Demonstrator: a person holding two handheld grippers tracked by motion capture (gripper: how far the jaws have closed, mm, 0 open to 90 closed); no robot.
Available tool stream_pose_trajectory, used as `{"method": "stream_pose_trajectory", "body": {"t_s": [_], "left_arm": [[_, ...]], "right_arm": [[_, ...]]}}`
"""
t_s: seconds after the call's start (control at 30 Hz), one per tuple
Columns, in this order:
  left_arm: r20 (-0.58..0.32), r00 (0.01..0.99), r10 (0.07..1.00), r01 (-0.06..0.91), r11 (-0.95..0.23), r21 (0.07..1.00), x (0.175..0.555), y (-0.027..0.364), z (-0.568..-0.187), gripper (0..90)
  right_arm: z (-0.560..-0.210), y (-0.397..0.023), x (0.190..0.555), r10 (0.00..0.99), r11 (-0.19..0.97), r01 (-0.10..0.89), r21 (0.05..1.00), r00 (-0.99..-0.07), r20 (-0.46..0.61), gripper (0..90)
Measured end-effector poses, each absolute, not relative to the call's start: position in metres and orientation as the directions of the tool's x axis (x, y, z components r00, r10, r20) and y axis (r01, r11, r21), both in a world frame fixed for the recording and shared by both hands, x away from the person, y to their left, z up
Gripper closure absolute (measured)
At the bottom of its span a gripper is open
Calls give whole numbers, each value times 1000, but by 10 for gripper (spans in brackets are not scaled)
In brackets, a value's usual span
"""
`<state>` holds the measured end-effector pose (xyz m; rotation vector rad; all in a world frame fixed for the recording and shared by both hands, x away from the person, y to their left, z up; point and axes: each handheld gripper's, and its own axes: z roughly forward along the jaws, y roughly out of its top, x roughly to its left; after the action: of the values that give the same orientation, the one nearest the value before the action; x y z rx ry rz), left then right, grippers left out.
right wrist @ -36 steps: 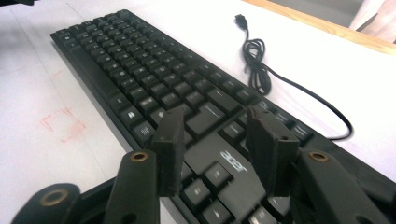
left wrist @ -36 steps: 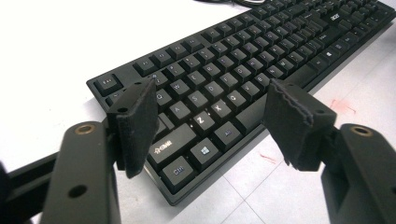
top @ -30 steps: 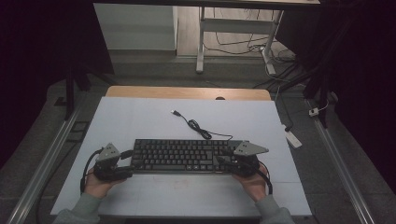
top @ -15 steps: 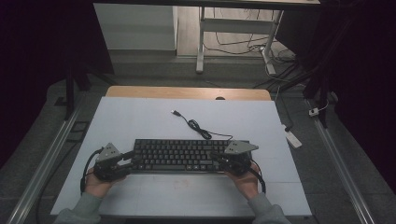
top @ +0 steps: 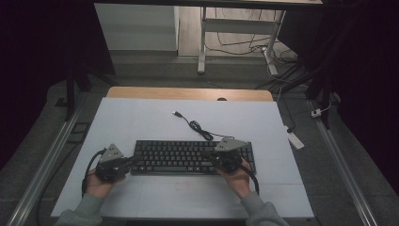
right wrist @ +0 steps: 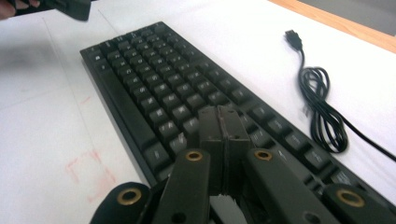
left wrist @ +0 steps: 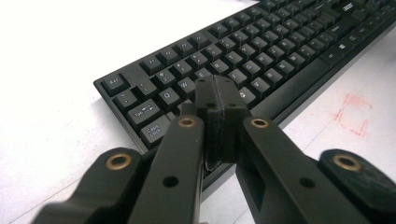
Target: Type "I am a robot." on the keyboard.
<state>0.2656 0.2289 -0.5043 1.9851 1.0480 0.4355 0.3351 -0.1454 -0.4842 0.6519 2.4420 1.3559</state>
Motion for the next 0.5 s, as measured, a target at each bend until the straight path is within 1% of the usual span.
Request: {"method": "stream_pose_trajectory", "body": {"t_s": [0.2,0.5], "left_arm": [[-67,583,810,540,-324,777,271,228,-510,889],[-56,578,814,558,-345,755,277,227,-516,889]], "right_arm": [[-484,-122,345,493,470,254,845,-870,-13,893],[-491,-103,356,486,487,272,830,-874,1,893]]}}
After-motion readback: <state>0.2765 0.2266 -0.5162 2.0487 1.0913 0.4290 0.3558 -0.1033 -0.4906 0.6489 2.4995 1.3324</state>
